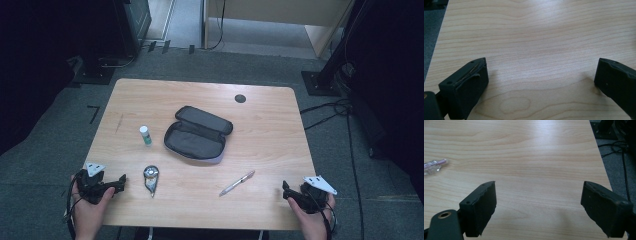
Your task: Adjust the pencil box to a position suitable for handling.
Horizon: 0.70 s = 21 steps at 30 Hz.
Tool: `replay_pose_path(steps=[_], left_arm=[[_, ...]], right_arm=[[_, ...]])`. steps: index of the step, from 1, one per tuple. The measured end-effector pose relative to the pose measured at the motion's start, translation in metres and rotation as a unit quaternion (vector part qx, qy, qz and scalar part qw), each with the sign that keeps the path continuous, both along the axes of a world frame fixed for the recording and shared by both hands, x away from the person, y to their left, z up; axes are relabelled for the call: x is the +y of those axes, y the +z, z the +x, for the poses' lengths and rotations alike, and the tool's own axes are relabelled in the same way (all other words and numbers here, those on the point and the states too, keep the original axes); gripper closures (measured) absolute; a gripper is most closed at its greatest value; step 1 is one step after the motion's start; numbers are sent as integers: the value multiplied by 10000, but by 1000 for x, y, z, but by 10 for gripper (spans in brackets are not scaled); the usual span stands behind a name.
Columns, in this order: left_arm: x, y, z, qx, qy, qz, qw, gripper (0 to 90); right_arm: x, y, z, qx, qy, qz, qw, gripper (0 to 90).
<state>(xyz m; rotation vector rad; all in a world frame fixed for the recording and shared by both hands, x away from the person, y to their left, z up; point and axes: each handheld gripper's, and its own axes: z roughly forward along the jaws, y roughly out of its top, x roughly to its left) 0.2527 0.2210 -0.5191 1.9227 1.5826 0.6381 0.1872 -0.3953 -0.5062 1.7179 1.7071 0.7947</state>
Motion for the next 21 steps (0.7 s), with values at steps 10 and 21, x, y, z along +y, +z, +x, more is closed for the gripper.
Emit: replay_pose_path(steps=[10,21], left_arm=[[0,0,0,12,-37,7,10000,0],[0,0,0,11,-77,3,10000,0]], right_arm=[[14,18,5,-172,104,8,9998,131],[33,40,16,-400,305,10,9987,148]])
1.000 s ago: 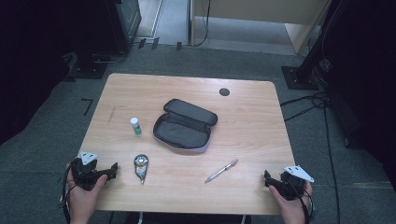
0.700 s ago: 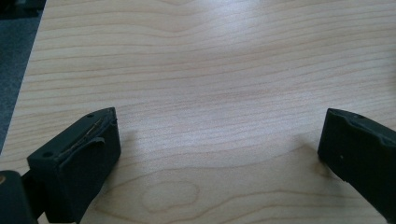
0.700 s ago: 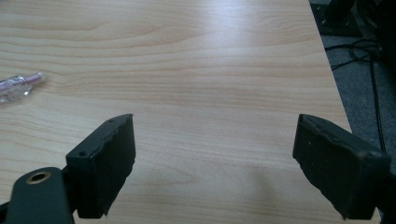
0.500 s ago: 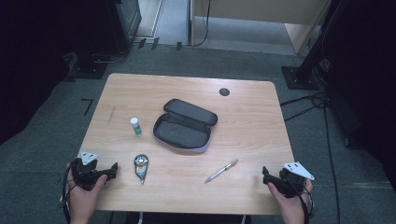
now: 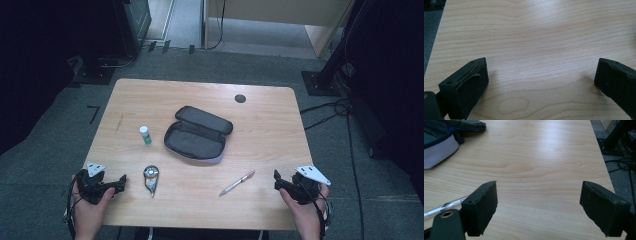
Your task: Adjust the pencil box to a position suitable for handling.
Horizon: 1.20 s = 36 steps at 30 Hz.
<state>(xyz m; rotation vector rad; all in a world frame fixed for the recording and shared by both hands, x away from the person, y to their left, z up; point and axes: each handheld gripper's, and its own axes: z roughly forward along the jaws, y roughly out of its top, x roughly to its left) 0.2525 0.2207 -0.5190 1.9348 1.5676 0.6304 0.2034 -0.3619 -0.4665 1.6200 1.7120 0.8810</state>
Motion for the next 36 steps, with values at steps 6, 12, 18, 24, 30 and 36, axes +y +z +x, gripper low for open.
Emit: replay_pose_path(steps=[6,12,18,24,30,36], left_arm=[[0,0,0,1,-26,4,10000,0],[0,0,0,1,-28,5,10000,0],[-1,0,0,-11,-56,-4,10000,0],[-1,0,0,-8,-64,0,10000,0],[0,0,0,1,-96,15,10000,0],[-1,0,0,-2,-106,13,9999,0]], right_arm=[[11,6,7,-31,67,-59,10000,178],[22,10,15,-99,61,3,9999,212],[35,15,23,-173,150,-15,9997,255],[49,19,32,-218,333,-11,9992,355],[65,19,41,-257,589,14,9979,401],[79,20,51,-218,709,195,9971,453]])
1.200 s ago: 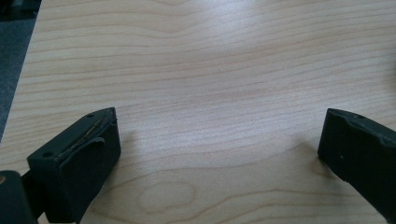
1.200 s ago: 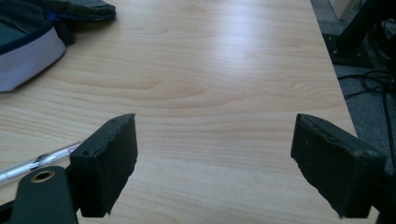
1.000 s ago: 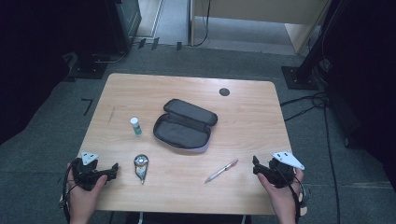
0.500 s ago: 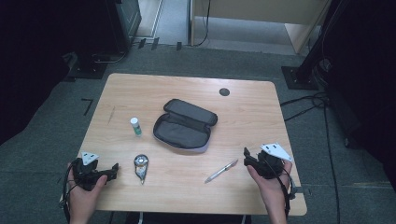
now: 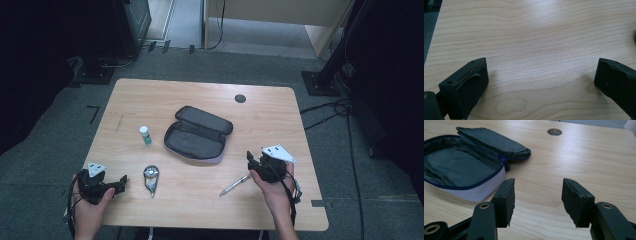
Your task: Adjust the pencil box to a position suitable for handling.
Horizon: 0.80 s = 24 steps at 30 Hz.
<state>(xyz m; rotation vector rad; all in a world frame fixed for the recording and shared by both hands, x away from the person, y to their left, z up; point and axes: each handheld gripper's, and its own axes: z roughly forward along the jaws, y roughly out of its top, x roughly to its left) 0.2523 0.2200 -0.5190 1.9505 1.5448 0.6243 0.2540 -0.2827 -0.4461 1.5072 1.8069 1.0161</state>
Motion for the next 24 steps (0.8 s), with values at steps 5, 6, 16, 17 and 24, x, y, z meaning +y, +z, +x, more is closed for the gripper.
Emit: replay_pose_path(steps=[5,6,16,17,24], left_arm=[[0,0,0,-2,-5,-3,10000,0],[0,0,0,-3,-7,-4,10000,0],[0,0,0,-3,-10,-5,10000,0],[0,0,0,-3,-11,-5,10000,0],[-1,0,0,-13,-21,-22,10000,0]], right_arm=[[14,-1,10,-3,-13,7,10000,498],[15,-1,11,-9,-15,7,10000,501],[30,-6,33,124,-97,47,9999,532],[31,-7,35,120,-97,35,9999,537],[38,-12,47,248,-81,132,9996,570]])
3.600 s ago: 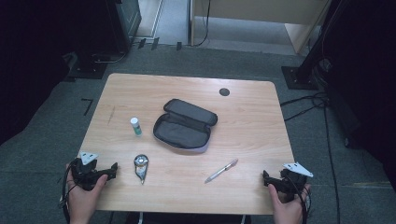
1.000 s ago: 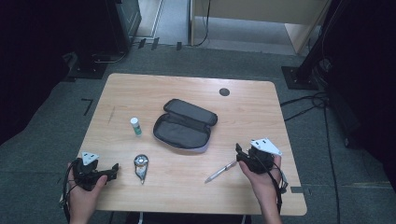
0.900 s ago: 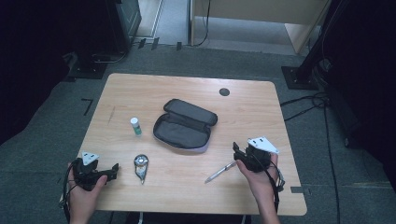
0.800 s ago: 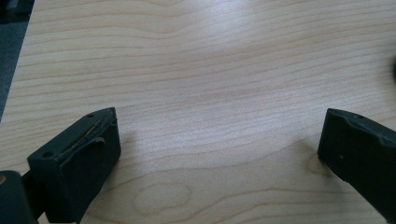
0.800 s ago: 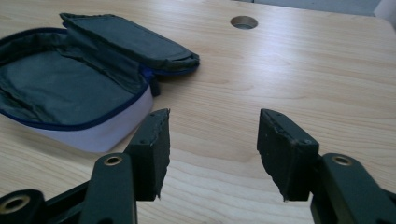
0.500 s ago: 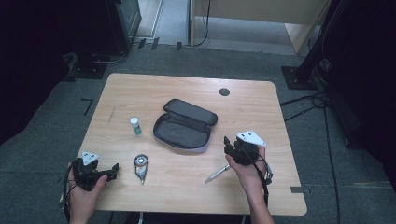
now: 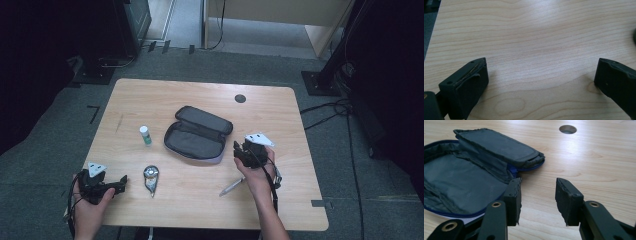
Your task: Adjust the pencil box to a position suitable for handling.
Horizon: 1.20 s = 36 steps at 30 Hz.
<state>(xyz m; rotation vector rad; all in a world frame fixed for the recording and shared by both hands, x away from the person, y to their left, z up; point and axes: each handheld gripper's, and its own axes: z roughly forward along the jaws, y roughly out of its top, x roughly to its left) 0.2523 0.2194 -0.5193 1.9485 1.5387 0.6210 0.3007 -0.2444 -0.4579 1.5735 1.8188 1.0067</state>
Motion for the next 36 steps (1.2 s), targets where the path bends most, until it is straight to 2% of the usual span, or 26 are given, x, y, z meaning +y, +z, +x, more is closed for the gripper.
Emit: replay_pose_path(steps=[5,8,14,20,30,36], left_arm=[[0,0,0,0,-3,-1,10000,0],[0,0,0,0,-4,0,10000,0],[0,0,0,11,-23,10,10000,0],[0,0,0,11,-36,14,10000,0],[0,0,0,11,-39,14,10000,0],[0,0,0,12,-39,14,10000,0]], right_arm=[[9,-5,8,148,97,85,9998,574],[16,-8,11,312,91,192,9993,587],[30,-13,19,428,88,121,9990,603],[37,-21,26,564,-68,116,9983,606],[42,-31,39,924,-286,336,9947,639],[44,-35,42,1078,-374,256,9931,694]])
